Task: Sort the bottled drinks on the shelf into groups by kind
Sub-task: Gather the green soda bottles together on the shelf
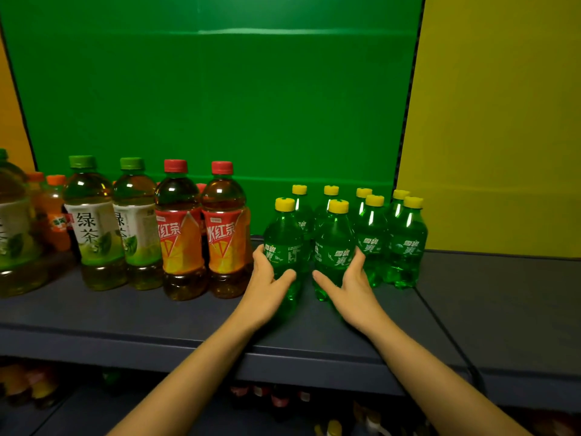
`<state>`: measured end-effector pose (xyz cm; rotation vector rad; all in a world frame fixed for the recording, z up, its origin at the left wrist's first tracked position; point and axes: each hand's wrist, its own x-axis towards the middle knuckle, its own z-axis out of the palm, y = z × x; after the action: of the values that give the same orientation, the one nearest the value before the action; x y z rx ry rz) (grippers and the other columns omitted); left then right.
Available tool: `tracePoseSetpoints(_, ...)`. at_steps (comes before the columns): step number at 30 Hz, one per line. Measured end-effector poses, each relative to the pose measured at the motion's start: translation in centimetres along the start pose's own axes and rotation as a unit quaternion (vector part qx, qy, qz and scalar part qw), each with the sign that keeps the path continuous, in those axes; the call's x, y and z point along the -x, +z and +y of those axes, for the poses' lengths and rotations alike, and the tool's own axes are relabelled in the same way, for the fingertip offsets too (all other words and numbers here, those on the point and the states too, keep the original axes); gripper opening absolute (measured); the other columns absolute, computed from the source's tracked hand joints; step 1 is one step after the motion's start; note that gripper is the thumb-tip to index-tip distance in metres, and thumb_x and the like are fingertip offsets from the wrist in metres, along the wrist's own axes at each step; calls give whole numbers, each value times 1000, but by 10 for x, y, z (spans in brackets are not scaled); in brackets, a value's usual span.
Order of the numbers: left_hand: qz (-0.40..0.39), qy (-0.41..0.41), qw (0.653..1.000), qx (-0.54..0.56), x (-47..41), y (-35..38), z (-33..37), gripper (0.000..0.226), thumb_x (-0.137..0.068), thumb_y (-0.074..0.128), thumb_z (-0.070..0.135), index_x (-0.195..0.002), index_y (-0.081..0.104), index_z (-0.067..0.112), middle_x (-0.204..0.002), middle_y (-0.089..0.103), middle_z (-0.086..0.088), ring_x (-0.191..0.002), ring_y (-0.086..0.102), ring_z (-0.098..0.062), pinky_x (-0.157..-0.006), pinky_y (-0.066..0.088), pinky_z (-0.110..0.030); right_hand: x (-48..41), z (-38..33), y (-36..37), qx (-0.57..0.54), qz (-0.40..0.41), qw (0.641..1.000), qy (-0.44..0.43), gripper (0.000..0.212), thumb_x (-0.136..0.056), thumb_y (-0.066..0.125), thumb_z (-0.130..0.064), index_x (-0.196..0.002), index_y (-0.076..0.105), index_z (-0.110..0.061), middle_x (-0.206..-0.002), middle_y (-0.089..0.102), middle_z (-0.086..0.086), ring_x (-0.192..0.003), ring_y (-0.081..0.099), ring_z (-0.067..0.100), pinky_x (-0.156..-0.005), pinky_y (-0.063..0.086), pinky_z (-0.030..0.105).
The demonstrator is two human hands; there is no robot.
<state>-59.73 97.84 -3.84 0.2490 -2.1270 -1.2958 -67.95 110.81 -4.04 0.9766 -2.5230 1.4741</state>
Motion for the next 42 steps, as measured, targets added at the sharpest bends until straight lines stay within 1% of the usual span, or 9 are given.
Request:
tracePoseSetpoints(1, -13, -5, 1000, 1, 1, -2, 0, 64, -90, 51, 8, -139, 10, 11, -133, 38, 0, -119, 39, -9, -86, 36, -2, 0, 0, 0, 21, 4, 1000, 2, 93, -86, 60, -38, -146, -4, -9, -154, 17, 9, -141, 19, 24, -113, 22, 37)
tracePoseSetpoints(3, -20, -11, 1000, 3, -1, -3, -1, 66, -89, 53, 3, -139, 11, 10, -128, 44, 0, -112, 45, -7, -75, 41, -1, 1, -2, -2, 80, 25, 996, -2, 89, -86, 59, -38, -146, 1, -7, -154, 14, 8, -142, 15, 23, -114, 15, 38)
tracePoseSetpoints(8, 32, -2, 999, -26, -10, 0, -5, 71, -80, 69, 11, -132, 20, 7, -132, 41, -5, -120, 42, -12, -95, 33, -19, 2, -8, 0, 126, 42, 991, -23, 90, -86, 58, -43, -147, 4, -5, -154, 20, 9, -141, 20, 24, -111, 24, 32)
tracePoseSetpoints(12, 62, 14, 995, -75, -16, 3, -8, 75, -77, 73, 16, -132, 23, 4, -137, 40, -10, -127, 39, -18, -98, 31, -22, -1, -17, 3, 131, 54, 990, -6, 89, -84, 62, -42, -145, 9, -6, -150, 30, 12, -136, 32, 27, -104, 34, 35)
tracePoseSetpoints(19, 89, 1, 987, -130, -29, 7, -9, 79, -75, 75, 22, -134, 26, 1, -136, 43, -19, -129, 38, -29, -104, 33, -33, -10, -26, 9, 140, 84, 986, 28, 80, -84, 63, -37, -141, 18, -5, -139, 44, 15, -124, 47, 32, -95, 40, 37)
tracePoseSetpoints(25, 83, 5, 990, -112, -38, 9, -13, 76, -74, 75, 20, -132, 30, 3, -132, 50, -15, -124, 47, -27, -100, 39, -32, -7, -25, 11, 153, 117, 981, 3, 80, -89, 57, -37, -146, 9, -8, -149, 30, 10, -128, 43, 32, -96, 40, 36)
tracePoseSetpoints(29, 84, 16, 990, -114, -40, 10, -15, 75, -74, 76, 22, -132, 32, 4, -131, 52, -13, -123, 48, -25, -100, 39, -32, -7, -23, 11, 176, 166, 970, -39, 78, -87, 59, -35, -144, 12, -9, -147, 25, 6, -131, 39, 24, -95, 42, 30)
tracePoseSetpoints(35, 97, 21, 985, -144, -42, 17, -15, 77, -74, 75, 25, -134, 32, 4, -136, 44, -12, -126, 43, -23, -100, 34, -27, -10, -20, 12, 201, 202, 957, -50, 79, -83, 65, -34, -142, 17, -9, -142, 27, 5, -130, 37, 22, -89, 46, 30)
tracePoseSetpoints(42, 99, 34, 982, -157, -43, 23, -11, 83, -76, 74, 24, -141, 24, 7, -142, 39, -10, -130, 39, -23, -102, 31, -27, -13, -19, 10, 218, 222, 949, -56, 78, -80, 69, -30, -140, 24, -10, -138, 30, 5, -127, 39, 22, -86, 49, 30)
